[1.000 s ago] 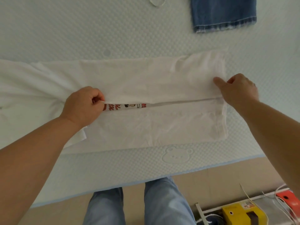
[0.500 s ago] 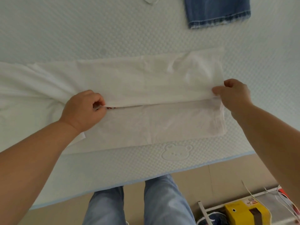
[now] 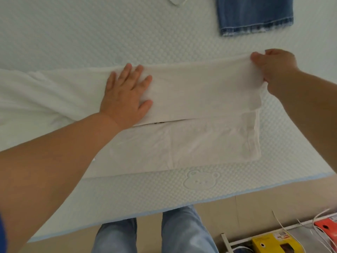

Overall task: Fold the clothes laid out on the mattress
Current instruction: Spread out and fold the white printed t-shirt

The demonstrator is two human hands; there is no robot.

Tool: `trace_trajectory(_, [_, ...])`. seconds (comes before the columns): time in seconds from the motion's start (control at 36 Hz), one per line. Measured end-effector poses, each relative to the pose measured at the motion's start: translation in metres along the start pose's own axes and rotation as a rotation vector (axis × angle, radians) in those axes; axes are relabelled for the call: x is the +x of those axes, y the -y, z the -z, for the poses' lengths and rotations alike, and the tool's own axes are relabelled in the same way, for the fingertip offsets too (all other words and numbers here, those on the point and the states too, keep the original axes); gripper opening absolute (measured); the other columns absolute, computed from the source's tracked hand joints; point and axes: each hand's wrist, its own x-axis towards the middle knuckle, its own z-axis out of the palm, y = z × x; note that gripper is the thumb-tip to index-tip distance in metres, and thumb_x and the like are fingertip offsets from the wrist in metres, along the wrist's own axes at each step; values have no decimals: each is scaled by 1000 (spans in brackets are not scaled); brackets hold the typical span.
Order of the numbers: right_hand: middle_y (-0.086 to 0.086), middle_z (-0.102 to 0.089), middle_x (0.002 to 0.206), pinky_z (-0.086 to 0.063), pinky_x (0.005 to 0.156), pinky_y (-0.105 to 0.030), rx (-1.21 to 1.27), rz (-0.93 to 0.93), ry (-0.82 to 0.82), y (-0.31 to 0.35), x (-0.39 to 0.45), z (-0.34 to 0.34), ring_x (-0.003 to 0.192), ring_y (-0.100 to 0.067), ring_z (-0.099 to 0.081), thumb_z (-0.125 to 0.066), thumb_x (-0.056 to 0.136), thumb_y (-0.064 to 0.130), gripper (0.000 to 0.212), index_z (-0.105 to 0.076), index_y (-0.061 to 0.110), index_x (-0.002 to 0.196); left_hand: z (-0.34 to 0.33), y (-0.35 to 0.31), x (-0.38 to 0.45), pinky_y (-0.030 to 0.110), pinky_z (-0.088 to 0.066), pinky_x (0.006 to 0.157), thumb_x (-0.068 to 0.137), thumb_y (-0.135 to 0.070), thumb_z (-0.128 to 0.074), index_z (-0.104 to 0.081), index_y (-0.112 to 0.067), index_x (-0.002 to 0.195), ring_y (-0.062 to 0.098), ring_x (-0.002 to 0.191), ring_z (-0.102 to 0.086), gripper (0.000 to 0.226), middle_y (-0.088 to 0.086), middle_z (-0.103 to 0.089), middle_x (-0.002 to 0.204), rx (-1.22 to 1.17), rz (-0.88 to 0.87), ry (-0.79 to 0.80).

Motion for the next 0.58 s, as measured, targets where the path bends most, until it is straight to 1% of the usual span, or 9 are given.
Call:
trace_trajectory(0.08, [6, -52, 113, -43, 88, -25, -66, 33, -70, -5, 8, -6, 100, -14, -51, -63, 86, 36, 49, -52, 19, 131, -12, 2, 0, 55, 6, 111, 91, -52, -40, -18, -19, 149, 25, 145, 3, 71, 5, -3, 159, 40, 61, 30])
trace_trajectory(0.19, [7, -48, 104, -37, 77, -22, -216, 196, -219, -4, 2, -18, 94, -13, -46, -52, 89, 31, 36, -49, 17, 122, -18, 1, 2, 53, 13, 109, 88, -62, -29, -9, -17, 150, 25, 144, 10, 79, 8, 4, 158, 66, 96, 26])
trace_trajectory(0.22, [6, -47, 109, -35, 81, -21, -252, 254, -265, -2, -2, -20, 100, -13, -46, -51, 89, 30, 36, -46, 18, 122, -18, 0, 2, 53, 14, 109, 85, -65, -26, -8, -17, 150, 25, 144, 11, 83, 8, 5, 158, 67, 107, 24])
trace_trajectory(0.28, [3, -42, 129, -25, 98, -21, -359, 406, -348, -2, -14, -21, 120, -15, -38, -50, 89, 31, 44, -41, 19, 130, -18, -3, 2, 52, 15, 109, 80, -69, -21, -7, -15, 150, 25, 144, 12, 90, 10, 6, 158, 65, 118, 14])
trace_trajectory(0.33, [-5, -34, 143, -15, 107, -27, -442, 604, -297, -9, -32, -26, 133, -20, -27, -47, 89, 33, 52, -36, 16, 138, -19, -4, 1, 52, 15, 109, 79, -70, -22, -7, -13, 150, 25, 144, 11, 93, 11, 6, 158, 62, 111, 5])
trace_trajectory(0.42, [-10, -18, 155, -4, 114, -38, -710, 820, -15, -35, -54, -41, 144, -25, -9, -37, 92, 43, 61, -27, 16, 146, -22, -2, 2, 51, 14, 110, 82, -69, -26, -5, -15, 150, 22, 144, 10, 89, 8, 6, 158, 75, 104, 26])
trace_trajectory(0.47, [-7, -3, 158, 5, 115, -38, -908, 800, 92, -57, -54, -41, 145, -22, 3, -28, 91, 54, 69, -13, 21, 150, -24, 1, 5, 50, 14, 110, 81, -69, -24, -1, -18, 150, 20, 144, 12, 89, 5, 8, 158, 97, 107, 56])
trace_trajectory(0.53, [-5, 5, 158, 10, 114, -37, -982, 741, 77, -72, -44, -33, 145, -19, 8, -22, 88, 62, 75, -3, 24, 151, -25, 2, 8, 51, 13, 110, 80, -70, -22, 0, -18, 150, 19, 144, 13, 90, 4, 10, 158, 103, 114, 71])
trace_trajectory(0.58, [-6, 6, 158, 10, 114, -39, -975, 666, 17, -78, -35, -19, 144, -20, 9, -19, 87, 66, 78, -1, 24, 150, -25, 2, 9, 51, 13, 110, 80, -71, -20, 3, -19, 150, 18, 143, 15, 91, 3, 13, 158, 112, 123, 93])
